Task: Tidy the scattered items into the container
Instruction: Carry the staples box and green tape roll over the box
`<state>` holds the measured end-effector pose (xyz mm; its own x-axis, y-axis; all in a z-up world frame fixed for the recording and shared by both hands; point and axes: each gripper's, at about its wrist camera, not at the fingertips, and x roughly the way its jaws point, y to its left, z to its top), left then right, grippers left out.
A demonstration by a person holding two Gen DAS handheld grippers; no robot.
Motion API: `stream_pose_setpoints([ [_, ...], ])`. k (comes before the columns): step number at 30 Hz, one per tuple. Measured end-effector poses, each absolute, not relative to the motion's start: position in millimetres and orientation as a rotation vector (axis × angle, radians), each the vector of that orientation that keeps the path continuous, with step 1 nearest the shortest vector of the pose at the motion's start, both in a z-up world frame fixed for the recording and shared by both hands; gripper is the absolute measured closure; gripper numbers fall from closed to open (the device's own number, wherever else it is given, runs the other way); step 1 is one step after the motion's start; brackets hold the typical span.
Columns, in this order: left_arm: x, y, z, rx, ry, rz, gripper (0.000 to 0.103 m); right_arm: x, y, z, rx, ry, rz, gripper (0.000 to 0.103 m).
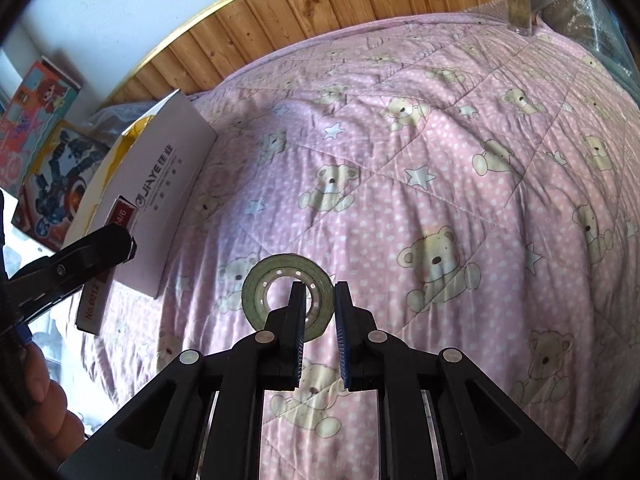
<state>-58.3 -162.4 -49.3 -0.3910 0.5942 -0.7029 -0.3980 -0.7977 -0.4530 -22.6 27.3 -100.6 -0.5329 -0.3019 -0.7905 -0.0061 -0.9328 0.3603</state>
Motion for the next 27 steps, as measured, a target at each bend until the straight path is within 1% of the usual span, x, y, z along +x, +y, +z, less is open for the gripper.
stream_pose_setpoints([
  [5, -40.1, -189.3, -32.7, -1.176, -0.295, 2.248, 0.065, -13.2, -0.2, -91.8, 1.390, -0.444, -2.532, 0.089],
  [13, -21.1, -229.0, -23.7, -1.146, -0.369, 2.274, 0.065, 3.8, -48.0, -76.0, 1.345, -0.350, -2.469, 0.089],
  [27, -29.0, -301.2, -5.0, -1.067, -0.534, 2.336, 0.065, -4.3, -116.3, -37.0, 1.256, -0.211, -2.416, 0.089],
])
